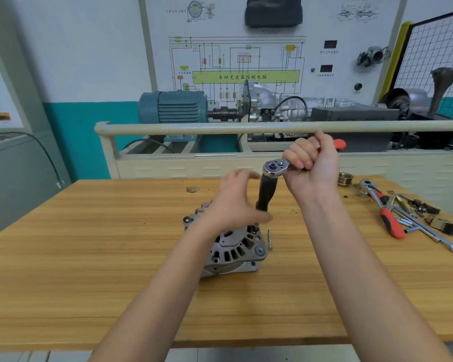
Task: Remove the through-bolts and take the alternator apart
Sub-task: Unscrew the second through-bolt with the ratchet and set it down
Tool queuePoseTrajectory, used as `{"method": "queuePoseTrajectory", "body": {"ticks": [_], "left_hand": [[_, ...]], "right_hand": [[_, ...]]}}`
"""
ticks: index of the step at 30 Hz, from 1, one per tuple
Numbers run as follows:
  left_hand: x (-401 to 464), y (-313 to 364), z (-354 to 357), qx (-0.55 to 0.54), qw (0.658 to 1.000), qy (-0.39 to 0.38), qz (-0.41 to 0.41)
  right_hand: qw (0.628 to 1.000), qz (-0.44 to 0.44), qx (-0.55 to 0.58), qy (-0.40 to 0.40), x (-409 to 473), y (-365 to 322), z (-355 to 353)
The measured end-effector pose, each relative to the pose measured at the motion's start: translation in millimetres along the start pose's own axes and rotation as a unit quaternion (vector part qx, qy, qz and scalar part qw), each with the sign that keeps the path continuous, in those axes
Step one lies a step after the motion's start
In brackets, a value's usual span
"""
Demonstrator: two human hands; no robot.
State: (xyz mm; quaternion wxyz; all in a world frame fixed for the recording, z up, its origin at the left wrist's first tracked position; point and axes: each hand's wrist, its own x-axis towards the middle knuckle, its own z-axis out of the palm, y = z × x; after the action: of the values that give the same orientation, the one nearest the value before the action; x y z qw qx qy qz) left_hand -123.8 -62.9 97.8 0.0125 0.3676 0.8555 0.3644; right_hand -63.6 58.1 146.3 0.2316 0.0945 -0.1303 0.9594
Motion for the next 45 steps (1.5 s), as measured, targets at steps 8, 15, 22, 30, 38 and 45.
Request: {"method": "queuePoseTrajectory", "body": {"ticks": [8, 15, 22, 30, 38, 45], "left_hand": [[12.7, 34.7, 14.3, -0.332, 0.937, -0.073, 0.079], [11.0, 31.0, 24.7, -0.362, 0.925, 0.01, 0.114], [9.6, 27.5, 15.5, -0.308, 0.944, -0.054, 0.104], [7.6, 26.8, 10.2, -0.336, 0.934, -0.071, 0.1], [6.9, 22.8, 14.9, -0.257, 0.959, -0.024, 0.115], [-1.7, -23.5, 18.5, -0.048, 0.998, 0.023, 0.02]], "right_hand": [[0.999, 0.015, -0.041, 0.024, -2.6, -6.5, 6.1], [0.99, -0.135, -0.038, -0.015, -35.0, 4.0, -10.3], [0.988, 0.127, -0.083, -0.025, 2.4, -13.0, 7.2], [0.996, 0.068, -0.057, -0.008, -0.2, 3.5, 10.4], [0.995, 0.06, -0.084, -0.005, -4.2, -2.7, 6.7], [0.944, 0.299, -0.108, -0.085, 21.3, 1.0, 12.7]]}}
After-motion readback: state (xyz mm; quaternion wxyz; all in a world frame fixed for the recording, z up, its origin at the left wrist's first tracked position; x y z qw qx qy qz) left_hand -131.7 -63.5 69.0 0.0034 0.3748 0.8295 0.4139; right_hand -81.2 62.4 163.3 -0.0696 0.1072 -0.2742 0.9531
